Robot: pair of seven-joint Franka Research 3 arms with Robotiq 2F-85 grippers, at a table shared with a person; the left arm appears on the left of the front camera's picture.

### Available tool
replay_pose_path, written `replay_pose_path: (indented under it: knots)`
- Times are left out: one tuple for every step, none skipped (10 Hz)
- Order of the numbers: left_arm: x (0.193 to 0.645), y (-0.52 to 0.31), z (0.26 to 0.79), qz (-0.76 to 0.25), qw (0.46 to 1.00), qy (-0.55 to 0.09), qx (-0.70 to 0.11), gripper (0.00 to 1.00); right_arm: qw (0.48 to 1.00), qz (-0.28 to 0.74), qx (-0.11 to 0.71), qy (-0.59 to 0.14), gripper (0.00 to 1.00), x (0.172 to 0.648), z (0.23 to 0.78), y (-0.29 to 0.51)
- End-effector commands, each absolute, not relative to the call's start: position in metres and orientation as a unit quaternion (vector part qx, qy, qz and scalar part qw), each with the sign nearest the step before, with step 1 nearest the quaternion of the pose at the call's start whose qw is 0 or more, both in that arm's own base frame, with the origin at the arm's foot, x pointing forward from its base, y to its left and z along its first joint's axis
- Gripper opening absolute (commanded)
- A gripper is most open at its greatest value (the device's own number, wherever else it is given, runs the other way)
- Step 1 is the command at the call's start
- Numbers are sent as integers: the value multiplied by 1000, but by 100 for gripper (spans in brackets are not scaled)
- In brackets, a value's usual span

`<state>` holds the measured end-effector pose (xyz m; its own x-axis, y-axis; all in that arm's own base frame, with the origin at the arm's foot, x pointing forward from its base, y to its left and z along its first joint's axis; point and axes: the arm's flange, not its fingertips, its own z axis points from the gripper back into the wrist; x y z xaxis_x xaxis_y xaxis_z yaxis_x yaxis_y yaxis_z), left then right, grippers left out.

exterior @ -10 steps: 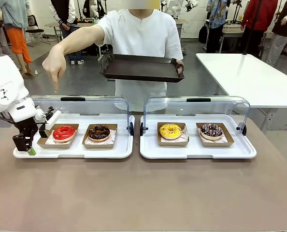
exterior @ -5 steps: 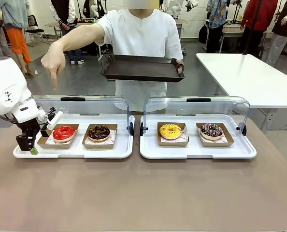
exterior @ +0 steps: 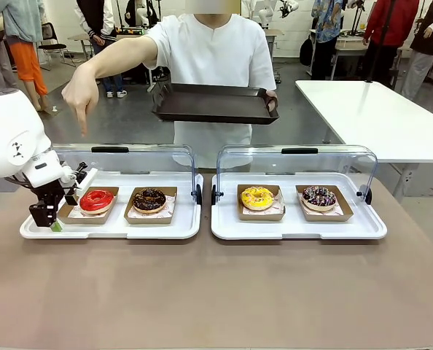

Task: Provide the desired donut to the person.
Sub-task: Pick up and lift the Paper togo box containing the Donut pointed at by the person.

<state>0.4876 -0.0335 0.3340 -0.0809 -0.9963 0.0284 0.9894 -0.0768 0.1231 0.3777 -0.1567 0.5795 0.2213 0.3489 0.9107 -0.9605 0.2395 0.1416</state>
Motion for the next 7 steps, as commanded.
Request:
replay_pose_path:
  knots:
    - [496,-32,329,-724,686,-56,41,100,677,481,389,-399,100,377,581,-158]
    - [497,-31,326,-722,689,-56,42,100,677,481,389,-399,100,377,581,-158]
    - [497,-30,324,-723,687,-58,42,100,677,481,389,-399,100,377,581,-158]
    - [497,-30,325,-724,685,-63,44,43,677,481,389,-399,100,377,581,-158]
    - [497,-29,326,-725,685,-64,45,43,677,481,389,-399,100,377,581,-158]
    - [497,-29,326,-725,685,-66,45,0,677,481,389,-399,100,377,581,-158]
    - [497,-29,327,-724,685,-67,45,0,677,481,389,-399,100,377,581,-158]
